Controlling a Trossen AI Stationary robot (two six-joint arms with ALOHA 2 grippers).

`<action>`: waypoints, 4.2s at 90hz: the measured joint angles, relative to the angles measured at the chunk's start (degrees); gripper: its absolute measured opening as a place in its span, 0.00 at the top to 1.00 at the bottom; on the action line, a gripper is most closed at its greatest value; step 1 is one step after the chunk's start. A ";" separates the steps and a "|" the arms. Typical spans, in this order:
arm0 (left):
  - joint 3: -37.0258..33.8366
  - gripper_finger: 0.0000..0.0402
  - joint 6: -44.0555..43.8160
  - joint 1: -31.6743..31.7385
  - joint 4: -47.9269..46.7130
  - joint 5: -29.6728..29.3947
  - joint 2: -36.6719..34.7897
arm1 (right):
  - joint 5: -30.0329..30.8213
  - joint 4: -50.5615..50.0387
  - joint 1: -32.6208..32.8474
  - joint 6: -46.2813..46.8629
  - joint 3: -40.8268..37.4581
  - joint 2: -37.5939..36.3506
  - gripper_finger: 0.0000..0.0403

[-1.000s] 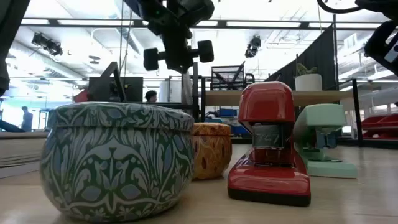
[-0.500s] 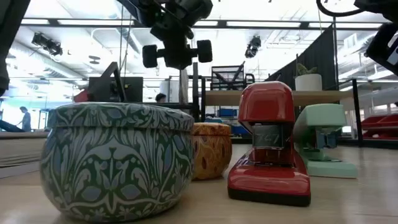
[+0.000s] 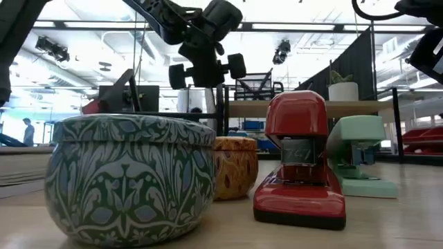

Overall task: Stock shelves
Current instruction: Put the brown book on the book shelf, then put the black book on the book shelf

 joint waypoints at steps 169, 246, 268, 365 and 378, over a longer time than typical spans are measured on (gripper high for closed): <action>-0.04 0.49 22.81 -3.83 -5.14 10.91 -6.46 | 0.01 -0.06 0.01 -1.18 0.00 0.00 0.80; 17.06 0.44 48.45 -20.57 -12.80 0.47 -9.70 | 0.01 0.07 0.03 -1.57 0.00 0.00 0.80; 22.48 0.44 21.06 -34.35 -42.64 6.62 -9.70 | -0.06 0.07 0.09 -1.81 0.00 0.02 0.80; 5.97 0.53 -91.33 -73.93 -80.29 67.37 -0.94 | -25.16 -30.78 -16.44 -14.36 25.18 0.07 0.81; -1.55 0.59 -91.24 -73.95 -70.95 67.91 -0.94 | -27.76 -33.42 -19.87 -15.52 27.58 0.02 0.81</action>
